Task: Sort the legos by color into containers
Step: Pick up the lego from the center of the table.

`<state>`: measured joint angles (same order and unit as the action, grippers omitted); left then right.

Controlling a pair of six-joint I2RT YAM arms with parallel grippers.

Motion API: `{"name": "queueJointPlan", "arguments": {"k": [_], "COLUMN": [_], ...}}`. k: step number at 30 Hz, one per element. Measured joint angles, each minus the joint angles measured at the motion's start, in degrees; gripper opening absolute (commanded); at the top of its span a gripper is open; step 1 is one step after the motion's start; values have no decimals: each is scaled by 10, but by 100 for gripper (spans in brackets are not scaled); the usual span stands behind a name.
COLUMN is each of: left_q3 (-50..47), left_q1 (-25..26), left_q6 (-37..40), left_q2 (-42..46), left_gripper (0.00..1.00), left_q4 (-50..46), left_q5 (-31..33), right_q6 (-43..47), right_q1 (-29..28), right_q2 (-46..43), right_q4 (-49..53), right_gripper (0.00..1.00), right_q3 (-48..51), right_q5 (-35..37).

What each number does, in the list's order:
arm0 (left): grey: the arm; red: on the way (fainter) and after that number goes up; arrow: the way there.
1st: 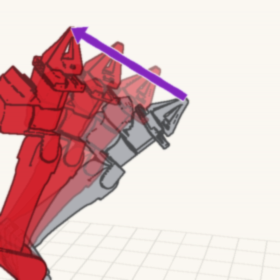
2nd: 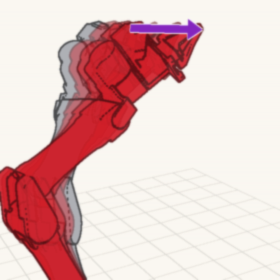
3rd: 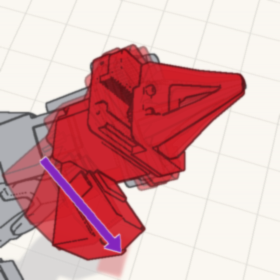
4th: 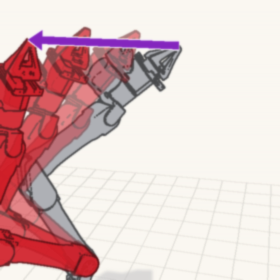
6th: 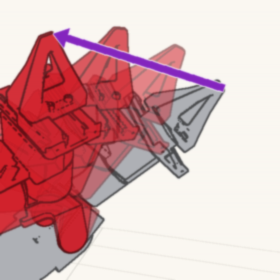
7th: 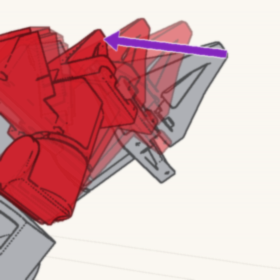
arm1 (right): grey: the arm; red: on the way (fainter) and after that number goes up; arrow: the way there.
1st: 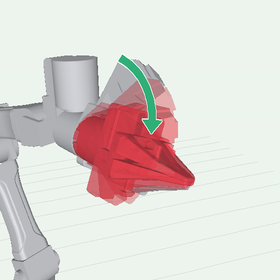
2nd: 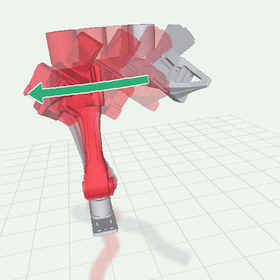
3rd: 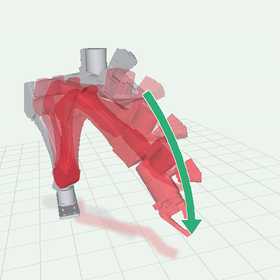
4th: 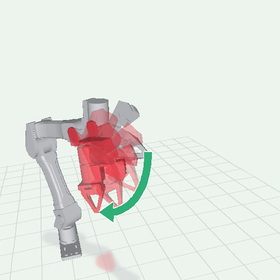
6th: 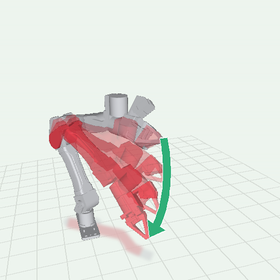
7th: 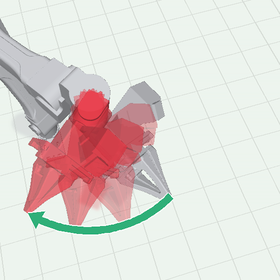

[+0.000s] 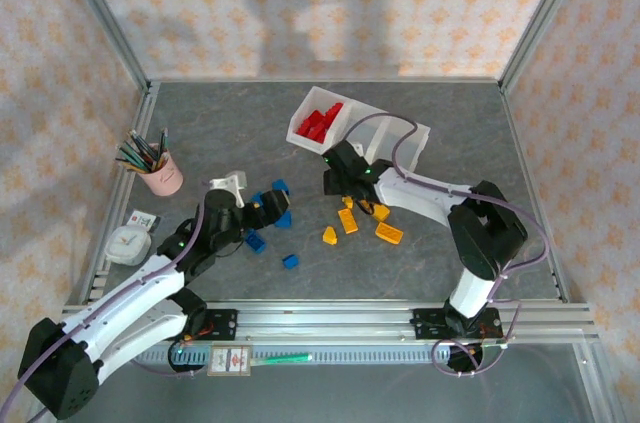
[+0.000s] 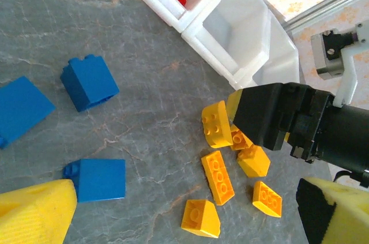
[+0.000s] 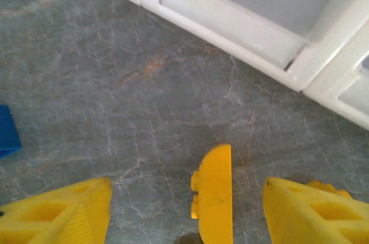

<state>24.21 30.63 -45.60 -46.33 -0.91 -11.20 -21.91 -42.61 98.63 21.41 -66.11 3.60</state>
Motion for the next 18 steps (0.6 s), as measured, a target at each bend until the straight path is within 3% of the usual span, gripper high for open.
{"name": "queueJointPlan", "arguments": {"k": [14,18], "left_q3": [-12,-14], "left_q1": [17,17], "left_q6": [-37,-41], "left_q2": [-19,-19], "left_gripper": [99,99], "left_q4": [35,43], "left_q5": [21,26], "right_q6": [4,12], "right_q1": [0,0], "right_q2": [56,72], "right_q4": [-13,-14], "right_gripper": [48,37], "right_q3": [6,-4], "right_q5": [21,27]}}
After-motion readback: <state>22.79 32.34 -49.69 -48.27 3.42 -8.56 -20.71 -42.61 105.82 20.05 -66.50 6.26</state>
